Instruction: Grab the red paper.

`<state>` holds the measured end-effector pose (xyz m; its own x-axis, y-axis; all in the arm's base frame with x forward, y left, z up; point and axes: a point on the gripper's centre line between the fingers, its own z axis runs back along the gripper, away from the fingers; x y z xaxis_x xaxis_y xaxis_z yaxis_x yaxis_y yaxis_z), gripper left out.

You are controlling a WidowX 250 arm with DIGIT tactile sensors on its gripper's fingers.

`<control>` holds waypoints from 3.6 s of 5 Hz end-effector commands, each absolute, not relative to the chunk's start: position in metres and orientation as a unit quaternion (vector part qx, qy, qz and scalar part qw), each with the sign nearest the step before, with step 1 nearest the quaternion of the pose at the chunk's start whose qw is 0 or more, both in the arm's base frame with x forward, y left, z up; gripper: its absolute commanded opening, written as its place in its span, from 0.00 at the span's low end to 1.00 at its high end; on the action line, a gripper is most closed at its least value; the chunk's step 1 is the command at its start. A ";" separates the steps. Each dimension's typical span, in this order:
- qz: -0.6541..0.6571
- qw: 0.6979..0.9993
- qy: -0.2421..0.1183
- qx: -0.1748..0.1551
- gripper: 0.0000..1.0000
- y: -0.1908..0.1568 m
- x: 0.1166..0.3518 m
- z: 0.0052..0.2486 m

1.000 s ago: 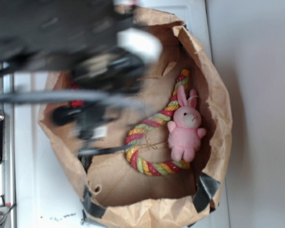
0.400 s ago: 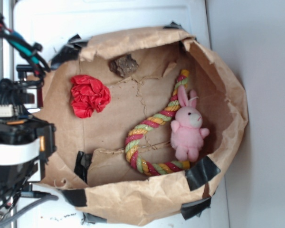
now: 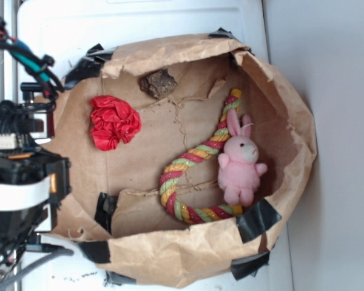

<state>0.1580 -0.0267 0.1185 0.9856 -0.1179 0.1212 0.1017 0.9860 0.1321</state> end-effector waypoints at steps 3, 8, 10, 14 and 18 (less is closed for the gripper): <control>0.016 0.996 -0.075 0.052 1.00 0.037 0.207 0.117; 0.089 0.994 -0.059 0.039 1.00 0.040 0.226 0.130; 0.099 0.992 -0.063 0.048 1.00 0.041 0.240 0.131; 0.140 0.987 -0.049 0.062 1.00 0.071 0.248 0.120; 0.048 0.993 -0.063 0.092 1.00 0.057 0.268 0.071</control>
<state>0.2620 0.0586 0.0621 0.9890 0.1043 0.1051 -0.1212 0.9779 0.1703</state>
